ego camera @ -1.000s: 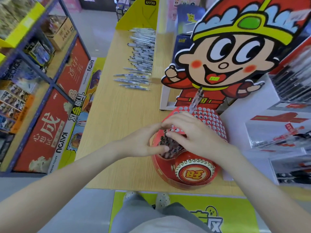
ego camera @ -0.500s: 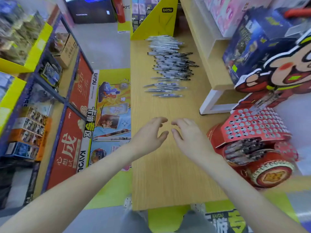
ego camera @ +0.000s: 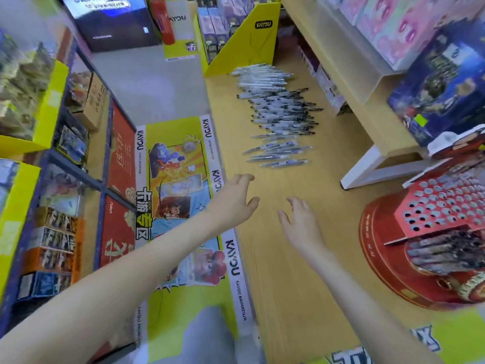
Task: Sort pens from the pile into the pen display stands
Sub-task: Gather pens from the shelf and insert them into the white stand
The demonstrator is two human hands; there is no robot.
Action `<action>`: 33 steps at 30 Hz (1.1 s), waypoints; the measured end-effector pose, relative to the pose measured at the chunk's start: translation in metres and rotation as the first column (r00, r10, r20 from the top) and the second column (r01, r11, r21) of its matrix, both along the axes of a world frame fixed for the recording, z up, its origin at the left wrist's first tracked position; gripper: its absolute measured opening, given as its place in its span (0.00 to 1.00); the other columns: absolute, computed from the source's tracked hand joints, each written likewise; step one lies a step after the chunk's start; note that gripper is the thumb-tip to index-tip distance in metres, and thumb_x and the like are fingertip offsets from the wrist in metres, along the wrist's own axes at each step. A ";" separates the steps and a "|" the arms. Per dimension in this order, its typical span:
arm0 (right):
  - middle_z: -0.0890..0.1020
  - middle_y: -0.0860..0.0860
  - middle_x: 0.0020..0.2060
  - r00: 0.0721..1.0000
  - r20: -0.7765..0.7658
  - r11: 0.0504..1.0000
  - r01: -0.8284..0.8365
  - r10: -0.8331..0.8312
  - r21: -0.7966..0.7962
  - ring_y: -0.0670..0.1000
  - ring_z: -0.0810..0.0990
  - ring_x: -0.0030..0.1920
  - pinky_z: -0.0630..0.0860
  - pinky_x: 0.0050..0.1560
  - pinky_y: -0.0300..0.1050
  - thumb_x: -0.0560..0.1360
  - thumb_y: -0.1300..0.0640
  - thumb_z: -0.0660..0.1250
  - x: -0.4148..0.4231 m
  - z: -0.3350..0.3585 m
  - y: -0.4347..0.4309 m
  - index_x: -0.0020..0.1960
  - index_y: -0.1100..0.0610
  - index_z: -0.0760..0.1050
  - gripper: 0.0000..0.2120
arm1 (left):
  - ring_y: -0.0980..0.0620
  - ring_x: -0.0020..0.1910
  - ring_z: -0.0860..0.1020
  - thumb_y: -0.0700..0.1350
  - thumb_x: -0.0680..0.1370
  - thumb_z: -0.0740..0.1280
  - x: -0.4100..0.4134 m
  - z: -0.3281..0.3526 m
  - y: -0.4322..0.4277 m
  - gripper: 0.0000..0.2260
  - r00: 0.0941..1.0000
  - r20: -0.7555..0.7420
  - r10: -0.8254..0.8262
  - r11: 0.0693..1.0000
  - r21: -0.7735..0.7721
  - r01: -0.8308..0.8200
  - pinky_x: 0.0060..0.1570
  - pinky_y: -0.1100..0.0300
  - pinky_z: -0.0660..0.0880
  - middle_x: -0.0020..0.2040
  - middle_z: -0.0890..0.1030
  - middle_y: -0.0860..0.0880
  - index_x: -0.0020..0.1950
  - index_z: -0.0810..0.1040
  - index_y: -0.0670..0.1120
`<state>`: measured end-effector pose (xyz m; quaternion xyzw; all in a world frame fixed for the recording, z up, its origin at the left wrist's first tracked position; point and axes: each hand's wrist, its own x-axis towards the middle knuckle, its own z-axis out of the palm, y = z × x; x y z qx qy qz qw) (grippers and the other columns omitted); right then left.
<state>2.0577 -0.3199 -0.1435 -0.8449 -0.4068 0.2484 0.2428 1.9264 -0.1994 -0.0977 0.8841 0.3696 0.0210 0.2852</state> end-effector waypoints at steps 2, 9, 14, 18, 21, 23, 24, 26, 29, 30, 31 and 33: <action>0.70 0.56 0.66 0.999 -0.012 0.999 0.046 -0.046 -0.020 0.55 0.67 0.67 0.66 0.65 0.47 0.80 0.53 0.60 -0.005 -0.006 0.020 0.71 0.61 0.64 0.22 | 0.47 0.70 0.66 0.50 0.81 0.61 -0.004 -0.006 0.024 0.24 1.000 -0.023 -0.021 1.000 -0.001 0.021 0.63 0.57 0.65 0.73 0.65 0.45 0.75 0.60 0.44; 0.67 0.60 0.68 0.936 -0.042 0.931 0.343 -0.350 -0.120 0.59 0.64 0.69 0.61 0.67 0.48 0.79 0.54 0.61 -0.005 -0.033 0.081 0.73 0.63 0.59 0.26 | 0.46 0.66 0.70 0.52 0.81 0.60 -0.008 -0.033 0.120 0.25 0.982 -0.120 -0.148 0.989 -0.045 0.144 0.59 0.57 0.67 0.73 0.64 0.45 0.75 0.60 0.44; 0.64 0.62 0.70 0.839 -0.093 0.836 0.512 -0.536 -0.198 0.60 0.61 0.71 0.57 0.69 0.49 0.79 0.54 0.61 0.005 -0.035 0.110 0.74 0.66 0.56 0.29 | 0.45 0.70 0.65 0.55 0.81 0.60 0.014 -0.036 0.173 0.28 0.953 -0.183 -0.240 0.971 -0.036 0.237 0.63 0.55 0.66 0.73 0.63 0.43 0.75 0.58 0.42; 0.63 0.62 0.71 0.733 -0.126 0.739 0.635 -0.669 -0.226 0.60 0.59 0.71 0.56 0.69 0.49 0.79 0.52 0.60 0.025 -0.042 0.113 0.76 0.63 0.50 0.33 | 0.44 0.70 0.64 0.60 0.79 0.61 0.062 -0.043 0.195 0.34 0.911 -0.249 -0.327 0.944 -0.037 0.329 0.64 0.52 0.67 0.74 0.62 0.43 0.76 0.56 0.42; 0.60 0.62 0.73 0.692 -0.152 0.703 0.657 -0.706 -0.273 0.60 0.58 0.72 0.53 0.70 0.48 0.80 0.54 0.59 0.036 -0.050 0.115 0.75 0.66 0.51 0.30 | 0.41 0.72 0.61 0.66 0.75 0.61 0.100 -0.057 0.199 0.40 0.871 -0.329 -0.365 0.925 -0.025 0.379 0.68 0.49 0.65 0.74 0.60 0.42 0.76 0.54 0.42; 0.59 0.62 0.73 0.657 -0.205 0.688 0.678 -0.725 -0.260 0.60 0.59 0.71 0.54 0.68 0.45 0.80 0.57 0.59 0.045 -0.056 0.121 0.75 0.66 0.51 0.29 | 0.41 0.72 0.61 0.69 0.73 0.62 0.123 -0.069 0.200 0.43 0.867 -0.347 -0.357 0.925 0.000 0.381 0.70 0.48 0.63 0.74 0.60 0.42 0.76 0.54 0.42; 0.59 0.61 0.72 0.640 -0.234 0.682 0.685 -0.732 -0.256 0.59 0.59 0.70 0.55 0.66 0.44 0.80 0.59 0.59 0.048 -0.059 0.123 0.75 0.65 0.52 0.28 | 0.41 0.72 0.61 0.70 0.72 0.62 0.132 -0.075 0.201 0.44 0.870 -0.351 -0.345 0.928 0.009 0.372 0.70 0.49 0.62 0.73 0.61 0.42 0.76 0.54 0.42; 0.60 0.61 0.71 0.607 -0.286 0.669 0.699 -0.742 -0.253 0.58 0.62 0.68 0.59 0.59 0.40 0.80 0.60 0.58 0.054 -0.065 0.131 0.75 0.63 0.53 0.27 | 0.42 0.71 0.61 0.71 0.71 0.62 0.150 -0.087 0.204 0.45 0.865 -0.358 -0.350 0.924 0.016 0.381 0.69 0.49 0.62 0.71 0.62 0.43 0.75 0.55 0.42; 0.65 0.60 0.63 0.545 -0.330 0.630 0.727 -0.771 -0.271 0.57 0.68 0.60 0.60 0.53 0.38 0.80 0.60 0.58 0.061 -0.076 0.141 0.76 0.59 0.53 0.27 | 0.42 0.67 0.63 0.75 0.68 0.60 0.170 -0.103 0.209 0.47 0.831 -0.399 -0.388 0.898 0.040 0.438 0.66 0.50 0.64 0.67 0.64 0.43 0.73 0.58 0.42; 0.67 0.59 0.60 0.516 -0.348 0.612 0.741 -0.782 -0.276 0.58 0.69 0.58 0.62 0.56 0.38 0.79 0.60 0.58 0.063 -0.079 0.145 0.76 0.58 0.54 0.27 | 0.43 0.65 0.64 0.76 0.67 0.59 0.175 -0.106 0.209 0.47 0.816 -0.418 -0.400 0.882 0.066 0.466 0.64 0.50 0.65 0.66 0.65 0.43 0.72 0.59 0.41; 0.67 0.55 0.57 0.486 -0.379 0.598 0.752 -0.788 -0.277 0.59 0.70 0.58 0.64 0.62 0.43 0.79 0.60 0.58 0.064 -0.081 0.151 0.76 0.56 0.54 0.27 | 0.43 0.63 0.65 0.77 0.66 0.58 0.178 -0.108 0.207 0.48 0.803 -0.430 -0.413 0.867 0.084 0.491 0.63 0.51 0.66 0.64 0.65 0.44 0.70 0.60 0.41; 0.67 0.48 0.51 0.448 -0.435 0.590 0.760 -0.781 -0.274 0.62 0.71 0.60 0.68 0.64 0.57 0.79 0.61 0.58 0.065 -0.084 0.163 0.77 0.53 0.54 0.28 | 0.44 0.60 0.65 0.78 0.64 0.58 0.183 -0.111 0.201 0.49 0.781 -0.442 -0.441 0.838 0.109 0.535 0.60 0.52 0.66 0.62 0.65 0.45 0.69 0.61 0.41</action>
